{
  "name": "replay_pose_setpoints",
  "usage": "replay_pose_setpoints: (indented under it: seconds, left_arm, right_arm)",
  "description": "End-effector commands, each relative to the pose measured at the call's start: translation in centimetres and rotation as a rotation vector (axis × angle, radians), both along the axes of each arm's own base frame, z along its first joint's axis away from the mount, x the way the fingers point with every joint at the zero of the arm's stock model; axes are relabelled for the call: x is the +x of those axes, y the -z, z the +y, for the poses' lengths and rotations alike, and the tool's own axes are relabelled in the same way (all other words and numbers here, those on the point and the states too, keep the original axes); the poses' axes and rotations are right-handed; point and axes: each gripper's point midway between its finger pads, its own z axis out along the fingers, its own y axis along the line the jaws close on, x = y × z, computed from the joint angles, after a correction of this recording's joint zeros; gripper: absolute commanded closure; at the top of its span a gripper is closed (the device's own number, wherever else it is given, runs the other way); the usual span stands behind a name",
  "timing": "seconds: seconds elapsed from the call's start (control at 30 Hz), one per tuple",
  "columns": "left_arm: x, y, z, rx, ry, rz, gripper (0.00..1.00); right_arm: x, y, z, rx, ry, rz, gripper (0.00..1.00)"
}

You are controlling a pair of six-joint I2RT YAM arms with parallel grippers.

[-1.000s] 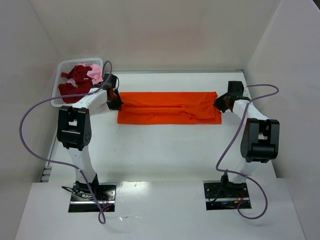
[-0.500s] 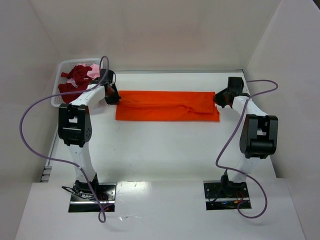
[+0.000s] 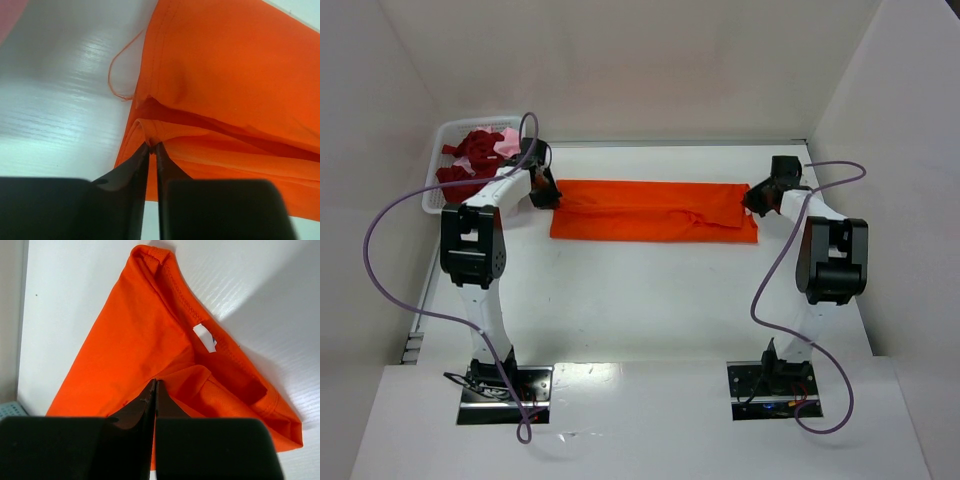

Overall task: Fold and stack the t-shirts
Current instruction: Fold the other side of the tshirt into a rectangle

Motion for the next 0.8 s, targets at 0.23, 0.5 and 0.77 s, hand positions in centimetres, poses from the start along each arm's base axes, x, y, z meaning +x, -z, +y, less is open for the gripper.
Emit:
replay_pose_setpoints:
  seconds: [0.23,0.5,0.77]
  left_arm:
    - [1.2,-1.3,1.1,0.039,-0.016,-0.06,0.48]
    - [2.1,-4.0,-0.5,-0.04,0.033,-0.142,0.21]
    - [1.5,-9.3,-4.9,-0.143,0.223,-0.267,0.11]
  right_arm:
    - [3.9,-2.6,-0.6,-0.07,-0.078,-0.153,0.92]
    - [5.1,-3.3,-0.6,-0.123,-0.155,-0.179,0.63]
    - [3.5,-6.5,-0.2,-0.165,-0.22,-0.218,0.31]
